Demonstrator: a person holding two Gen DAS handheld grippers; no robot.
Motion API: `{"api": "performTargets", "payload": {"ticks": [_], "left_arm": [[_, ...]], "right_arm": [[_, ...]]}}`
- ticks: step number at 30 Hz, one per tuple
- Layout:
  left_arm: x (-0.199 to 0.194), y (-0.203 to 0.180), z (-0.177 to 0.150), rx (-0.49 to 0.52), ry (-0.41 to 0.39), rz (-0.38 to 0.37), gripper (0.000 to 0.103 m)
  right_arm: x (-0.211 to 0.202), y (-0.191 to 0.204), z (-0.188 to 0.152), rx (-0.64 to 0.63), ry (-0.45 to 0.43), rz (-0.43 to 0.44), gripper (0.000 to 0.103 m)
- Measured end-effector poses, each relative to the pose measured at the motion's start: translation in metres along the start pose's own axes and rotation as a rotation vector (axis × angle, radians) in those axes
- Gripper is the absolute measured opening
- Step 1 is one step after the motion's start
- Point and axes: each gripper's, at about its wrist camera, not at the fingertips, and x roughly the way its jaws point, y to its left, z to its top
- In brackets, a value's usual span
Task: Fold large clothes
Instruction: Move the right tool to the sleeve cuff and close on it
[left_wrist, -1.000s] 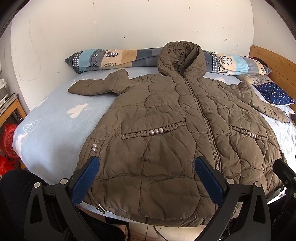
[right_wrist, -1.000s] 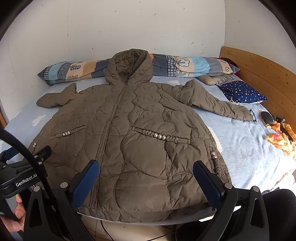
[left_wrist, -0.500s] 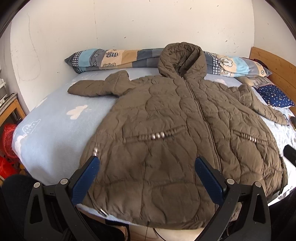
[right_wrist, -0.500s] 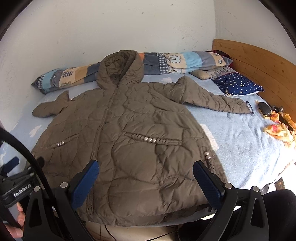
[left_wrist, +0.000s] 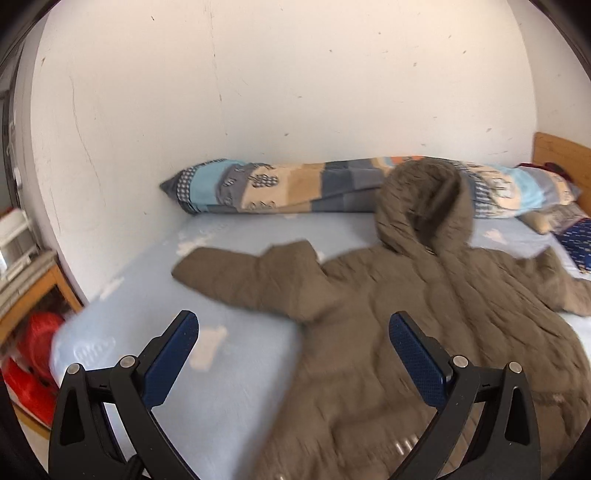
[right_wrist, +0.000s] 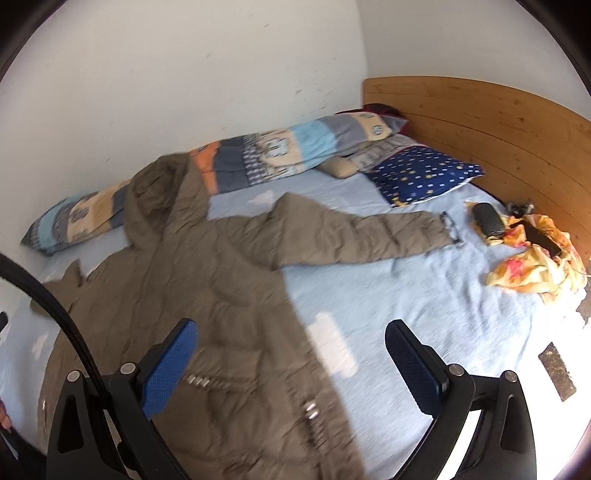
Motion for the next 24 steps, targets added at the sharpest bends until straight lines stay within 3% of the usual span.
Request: {"api": "performTargets", "payload": {"ticks": [3,7,11,17,24], "left_arm": [[0.041,0.006,0.021,-0.070,-0.007,0.021,0.103],[0.089,0.014,0.023,-0.160,0.004,0.056,0.103],[0.114,0.024,0.027,-0.263,0.082,0.009,0.103],[0.118,0.016,0.021,-0.224,0.097,-0.012,0.103],[0.129,-0.001,0.018,-0.182,0.127,-0.027,0.103]], "right_arm": [[0.020,-0.027,0.022,0.051,0.015,-0.022,0.103],[0.068,-0.075,0.051,0.175,0.064,-0.002,0.103],[0.124,-0.148,0.067,0.435,0.121,0.026,0.103],[0.168,-0.240,0.066,0.738,0.100,0.051,0.095],[0.212,-0.274,0.081,0.730,0.128,0.057,0.072]]}}
